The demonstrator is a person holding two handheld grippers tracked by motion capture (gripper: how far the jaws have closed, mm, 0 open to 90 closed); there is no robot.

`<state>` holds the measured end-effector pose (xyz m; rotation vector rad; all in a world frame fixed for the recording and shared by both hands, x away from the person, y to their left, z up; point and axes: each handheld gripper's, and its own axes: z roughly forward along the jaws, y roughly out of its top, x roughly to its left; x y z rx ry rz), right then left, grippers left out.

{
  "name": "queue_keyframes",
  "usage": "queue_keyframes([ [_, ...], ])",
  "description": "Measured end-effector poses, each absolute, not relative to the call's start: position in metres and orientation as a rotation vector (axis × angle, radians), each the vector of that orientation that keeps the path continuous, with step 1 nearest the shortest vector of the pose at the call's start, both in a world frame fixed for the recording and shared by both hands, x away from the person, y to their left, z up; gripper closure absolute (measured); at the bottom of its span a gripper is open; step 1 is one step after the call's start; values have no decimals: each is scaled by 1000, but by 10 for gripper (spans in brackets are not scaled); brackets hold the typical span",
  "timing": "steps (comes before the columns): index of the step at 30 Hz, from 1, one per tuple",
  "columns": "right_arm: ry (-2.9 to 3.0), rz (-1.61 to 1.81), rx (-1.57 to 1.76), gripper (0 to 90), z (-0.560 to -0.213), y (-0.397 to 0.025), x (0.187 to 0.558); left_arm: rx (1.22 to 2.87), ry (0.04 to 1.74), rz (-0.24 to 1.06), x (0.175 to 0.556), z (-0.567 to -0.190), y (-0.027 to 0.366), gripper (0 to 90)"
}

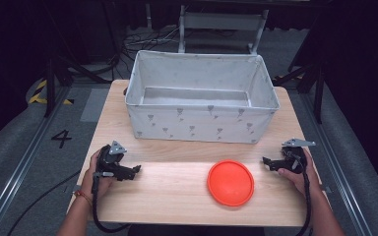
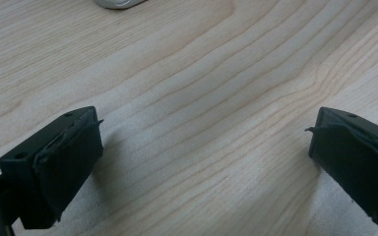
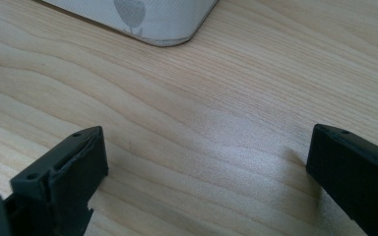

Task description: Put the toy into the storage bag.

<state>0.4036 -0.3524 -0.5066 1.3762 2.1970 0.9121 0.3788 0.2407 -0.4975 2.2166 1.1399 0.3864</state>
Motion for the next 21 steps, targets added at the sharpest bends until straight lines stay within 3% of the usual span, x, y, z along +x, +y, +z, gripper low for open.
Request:
queue_keyframes([
  [10,2220,888,1384,24,-504,-356,404,2231,1076,375,373,-498,246,3],
  [13,2226,888,1392,62,-503,-358,403,2240,1047,370,375,-499,247,1],
  [16,2263,907,1368,233,-497,-358,399,2246,1034,342,376,-499,248,0],
  [18,2280,963,1338,207,-492,-355,396,2241,1036,346,377,-499,247,0],
  [21,2339,1004,1271,235,-482,-344,390,2241,1037,346,377,-499,247,0],
])
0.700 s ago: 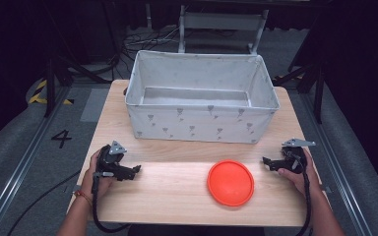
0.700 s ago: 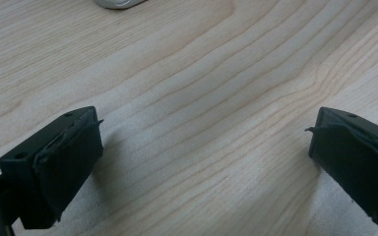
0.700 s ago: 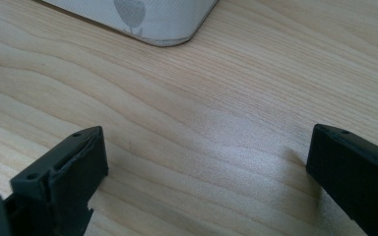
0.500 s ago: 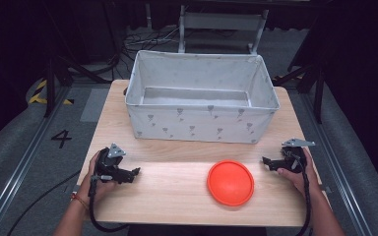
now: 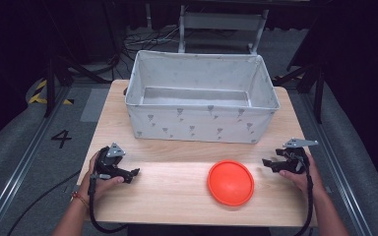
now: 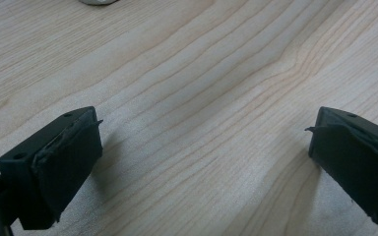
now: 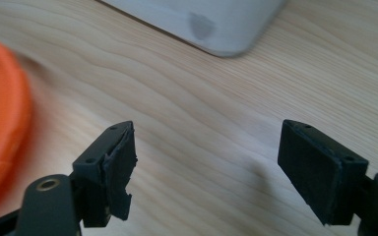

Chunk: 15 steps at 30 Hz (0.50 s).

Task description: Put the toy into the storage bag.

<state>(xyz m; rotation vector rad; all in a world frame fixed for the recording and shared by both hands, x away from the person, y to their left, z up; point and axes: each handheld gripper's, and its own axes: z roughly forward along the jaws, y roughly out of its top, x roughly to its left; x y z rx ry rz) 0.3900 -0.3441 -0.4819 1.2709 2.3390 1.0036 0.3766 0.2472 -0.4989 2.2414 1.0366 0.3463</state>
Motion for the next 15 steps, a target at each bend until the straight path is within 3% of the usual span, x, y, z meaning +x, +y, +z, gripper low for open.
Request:
queue_keyframes([
  [15,2495,1163,1032,217,-466,-278,365,2243,1023,353,378,-499,247,0],
])
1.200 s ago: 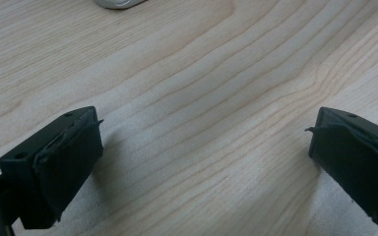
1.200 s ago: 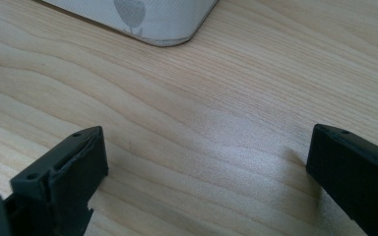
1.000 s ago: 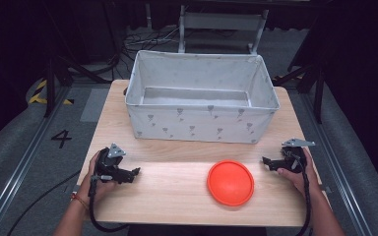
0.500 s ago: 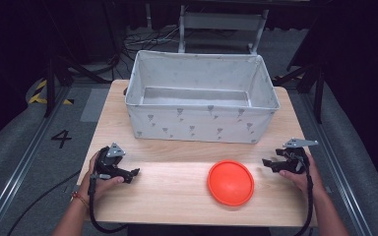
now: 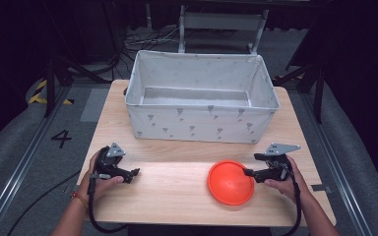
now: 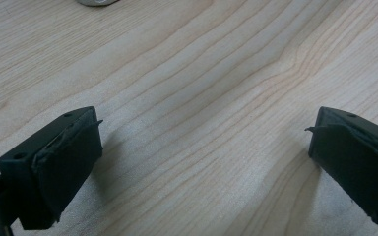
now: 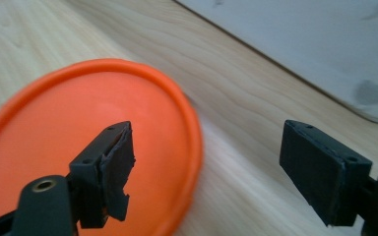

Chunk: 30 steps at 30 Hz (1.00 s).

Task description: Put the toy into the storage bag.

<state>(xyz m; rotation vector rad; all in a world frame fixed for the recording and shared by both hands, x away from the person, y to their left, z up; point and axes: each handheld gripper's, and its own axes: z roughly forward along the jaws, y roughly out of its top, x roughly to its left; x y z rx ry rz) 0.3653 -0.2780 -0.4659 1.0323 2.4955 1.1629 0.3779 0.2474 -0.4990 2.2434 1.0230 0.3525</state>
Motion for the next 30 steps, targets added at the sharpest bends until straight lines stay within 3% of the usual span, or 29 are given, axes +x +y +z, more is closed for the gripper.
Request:
queue_keyframes([
  [10,2549,1113,970,202,-487,-255,362,2244,1024,354,378,-499,247,1],
  [13,2583,1081,962,142,-497,-250,362,2244,1024,354,378,-499,247,1],
  [18,2577,1095,942,141,-499,-247,359,2244,1032,352,377,-499,247,2],
  [25,2591,1092,930,299,-495,-245,356,2239,1040,346,376,-499,247,3],
  [28,2564,1134,996,514,-494,-250,361,2240,1040,348,376,-499,247,3],
  [30,2567,1158,1014,571,-494,-254,364,2240,1040,347,376,-499,247,3],
])
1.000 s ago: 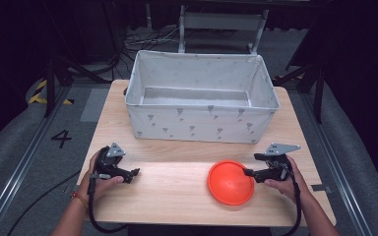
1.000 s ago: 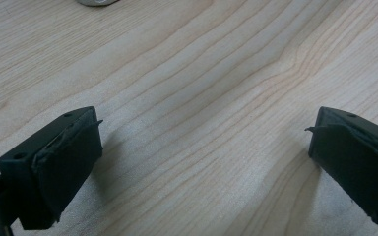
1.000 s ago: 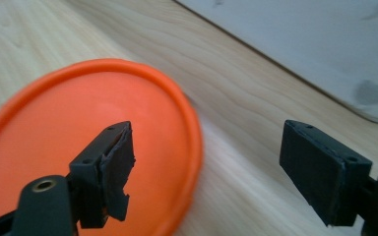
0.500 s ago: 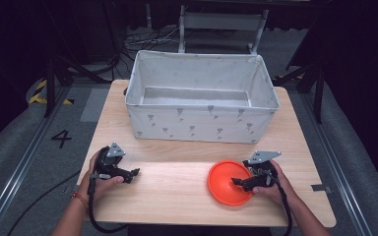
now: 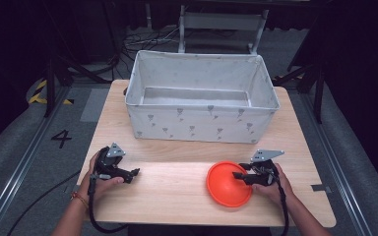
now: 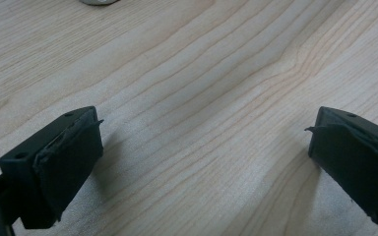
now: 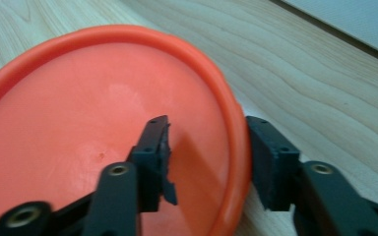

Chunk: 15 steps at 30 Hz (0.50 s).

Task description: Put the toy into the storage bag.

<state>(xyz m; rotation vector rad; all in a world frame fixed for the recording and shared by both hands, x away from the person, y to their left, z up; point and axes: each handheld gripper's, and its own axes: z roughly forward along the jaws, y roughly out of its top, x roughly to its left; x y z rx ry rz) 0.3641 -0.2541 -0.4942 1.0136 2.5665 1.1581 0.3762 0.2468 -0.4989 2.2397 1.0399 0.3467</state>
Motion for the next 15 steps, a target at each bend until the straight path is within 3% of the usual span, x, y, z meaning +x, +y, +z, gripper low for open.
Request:
queue_keyframes([
  [5,2548,1191,982,701,-485,-258,365,2238,1045,353,376,-499,246,4],
  [15,2505,1364,855,819,-451,-265,354,2240,1046,353,375,-499,246,4],
])
